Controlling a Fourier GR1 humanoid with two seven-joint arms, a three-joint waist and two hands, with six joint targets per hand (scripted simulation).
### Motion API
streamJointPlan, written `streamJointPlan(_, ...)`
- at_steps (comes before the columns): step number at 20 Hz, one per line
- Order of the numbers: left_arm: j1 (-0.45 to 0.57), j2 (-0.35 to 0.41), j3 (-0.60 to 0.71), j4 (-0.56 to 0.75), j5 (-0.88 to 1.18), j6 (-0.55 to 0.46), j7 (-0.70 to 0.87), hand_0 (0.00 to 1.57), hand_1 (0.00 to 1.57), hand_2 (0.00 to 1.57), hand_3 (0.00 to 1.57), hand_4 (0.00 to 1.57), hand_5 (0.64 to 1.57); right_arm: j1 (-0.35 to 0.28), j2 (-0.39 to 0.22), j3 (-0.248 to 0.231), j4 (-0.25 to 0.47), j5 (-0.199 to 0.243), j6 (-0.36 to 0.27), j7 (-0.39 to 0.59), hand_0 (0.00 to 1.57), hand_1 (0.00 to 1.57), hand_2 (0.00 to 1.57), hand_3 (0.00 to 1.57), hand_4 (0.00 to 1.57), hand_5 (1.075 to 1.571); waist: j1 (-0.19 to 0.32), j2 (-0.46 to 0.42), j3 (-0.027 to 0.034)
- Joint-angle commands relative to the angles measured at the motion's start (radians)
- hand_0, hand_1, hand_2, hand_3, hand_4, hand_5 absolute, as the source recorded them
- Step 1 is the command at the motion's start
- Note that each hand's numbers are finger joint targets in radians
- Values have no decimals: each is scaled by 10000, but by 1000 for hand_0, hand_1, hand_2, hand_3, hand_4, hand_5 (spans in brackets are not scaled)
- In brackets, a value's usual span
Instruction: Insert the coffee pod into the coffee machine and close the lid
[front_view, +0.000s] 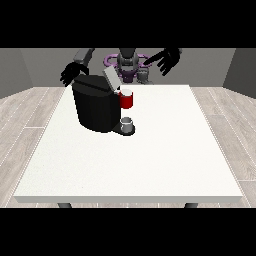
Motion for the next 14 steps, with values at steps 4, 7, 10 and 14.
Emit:
streamJointPlan(4,2150,-574,960,-127,1522,-593,-487,0,0,0,0,0,1571,1268,-37,298,-565,209,64,283,0,0,0,0,492,1571,540,-1831,-1)
streamJointPlan(7,2524,-1372,1134,-281,1907,-164,-200,0,0,0,0,142,1571,935,-722,409,-719,402,510,637,0,0,0,0,366,1571,904,-2110,-1)
streamJointPlan(10,3532,-1513,1063,-336,1962,-184,-829,0,0,0,0,90,1571,728,-1002,517,-1371,-40,1358,833,0,0,0,0,370,1571,918,-2219,0)
streamJointPlan(14,3367,-1412,1210,-666,2284,-107,-241,0,0,0,0,0,1571,46,-841,1109,-2167,232,1299,1429,0,0,0,0,0,1571,937,-2185,3)
